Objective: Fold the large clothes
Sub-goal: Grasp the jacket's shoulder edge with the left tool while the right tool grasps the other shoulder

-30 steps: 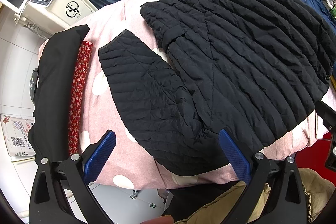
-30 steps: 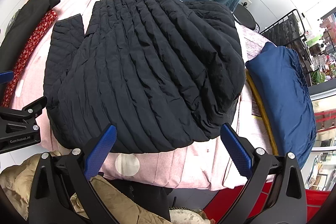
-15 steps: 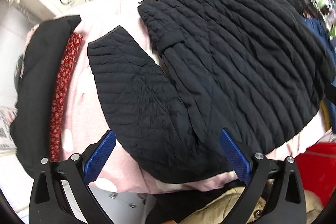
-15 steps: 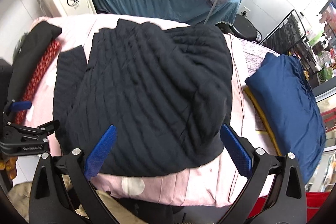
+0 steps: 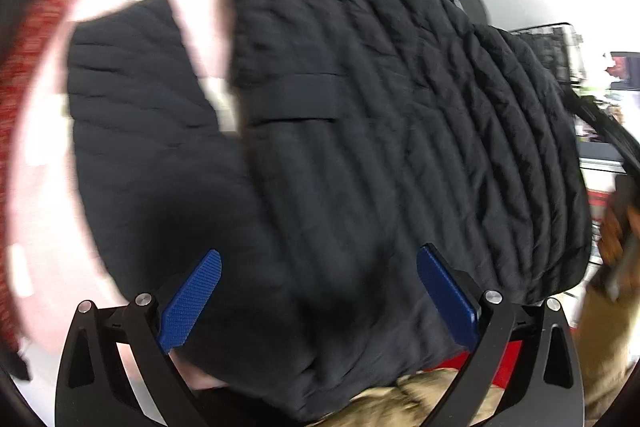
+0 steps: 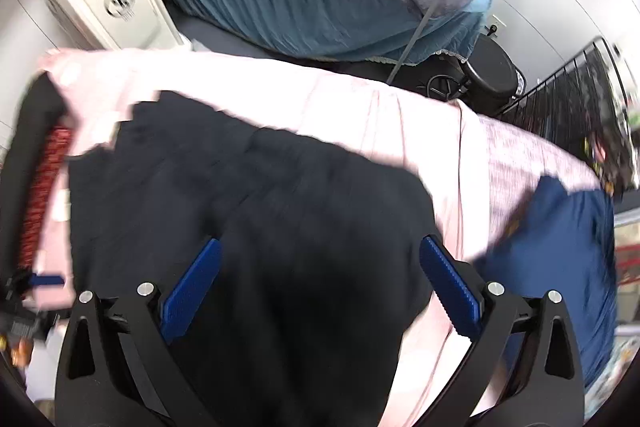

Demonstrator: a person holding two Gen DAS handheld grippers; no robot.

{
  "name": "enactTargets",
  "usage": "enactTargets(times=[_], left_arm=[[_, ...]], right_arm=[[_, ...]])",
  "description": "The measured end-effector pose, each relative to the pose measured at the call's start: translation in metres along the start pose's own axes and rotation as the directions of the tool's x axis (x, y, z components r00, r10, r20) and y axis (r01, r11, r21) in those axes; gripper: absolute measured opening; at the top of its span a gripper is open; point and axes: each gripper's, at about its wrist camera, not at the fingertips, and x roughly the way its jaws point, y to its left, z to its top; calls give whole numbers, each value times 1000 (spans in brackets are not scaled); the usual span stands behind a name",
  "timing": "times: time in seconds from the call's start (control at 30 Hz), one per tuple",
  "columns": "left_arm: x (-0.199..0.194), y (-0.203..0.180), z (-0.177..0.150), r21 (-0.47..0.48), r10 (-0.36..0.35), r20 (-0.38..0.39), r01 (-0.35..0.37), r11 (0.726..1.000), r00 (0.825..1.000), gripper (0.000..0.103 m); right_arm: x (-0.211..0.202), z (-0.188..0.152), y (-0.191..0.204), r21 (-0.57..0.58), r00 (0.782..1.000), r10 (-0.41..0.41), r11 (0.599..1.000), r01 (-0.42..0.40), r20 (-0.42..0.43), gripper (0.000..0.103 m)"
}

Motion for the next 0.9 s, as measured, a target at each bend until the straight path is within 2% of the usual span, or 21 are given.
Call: enactTargets(times=[0.07,0.13,0.17,0.2,0.23,0.27,0.3,0.37,0.43,0.5,0.57,0.6,0.63,0.7,0.73,0.77,0.83,0.87,0.9], left_arm=[[22,-7,9,14,-59,-36,59,998,998,96],[45,-15,10,15,-68,-59,69,998,996,95],[51,-17,9,14,-64,-60,65,998,996,93],[58,-20,5,7,-55,-53,56,998,997,90],[62,-22,2,3,-56,-56,57,998,997,74],[66,-25,-2,10,-64,-66,65,998,996,56],[69,-29,-4,31,-68,-79,71,997,995,48],[69,-33,-6,53,-50,-85,55,997,995,25],[55,-42,-1,98,-31,-63,37,994,998,15],[30,-53,11,138,-28,-1,28,990,1000,12],[-9,-72,28,190,-8,104,-12,982,995,9],[-45,-90,41,246,23,218,-77,966,976,9],[-70,-102,49,269,26,274,-103,957,961,8],[-136,-129,68,309,-10,390,-121,943,921,8],[-162,-138,73,310,-26,429,-120,943,903,8],[-190,-146,76,312,-42,473,-123,942,880,8],[-251,-166,64,337,-74,592,-164,927,803,8],[-279,-171,55,348,-88,647,-191,918,758,8],[-308,-180,37,362,-113,703,-217,907,702,8]], right_arm=[[40,18,-2,-6,992,-55,998,55,-117,98],[68,19,1,17,979,-43,999,47,-199,98],[76,14,5,21,974,-28,999,34,-227,94],[79,8,11,3,972,-19,1000,20,-235,80],[79,1,18,-18,973,-6,1000,2,-232,71],[77,-10,23,-35,974,12,999,-20,-225,49],[75,-18,25,-35,974,35,998,-43,-224,29],[69,-38,20,25,968,129,992,-126,-217,21],[56,-49,11,74,963,202,979,-191,-181,17],[35,-50,-7,143,955,270,957,-253,-118,13],[-2,-37,-30,231,938,346,914,-334,-13,11],[-23,-29,-36,239,932,360,903,-358,38,10],[-50,-20,-41,227,928,358,900,-372,101,10],[-110,-7,-43,170,909,348,905,-389,228,9],[-144,-3,-44,137,885,356,902,-409,300,9],[-180,-2,-44,96,850,368,897,-431,376,9],[-239,-6,-45,30,783,372,895,-444,498,9],[-268,-12,-46,0,745,374,894,-449,553,9],[-302,-21,-50,-34,690,378,889,-457,617,9]])
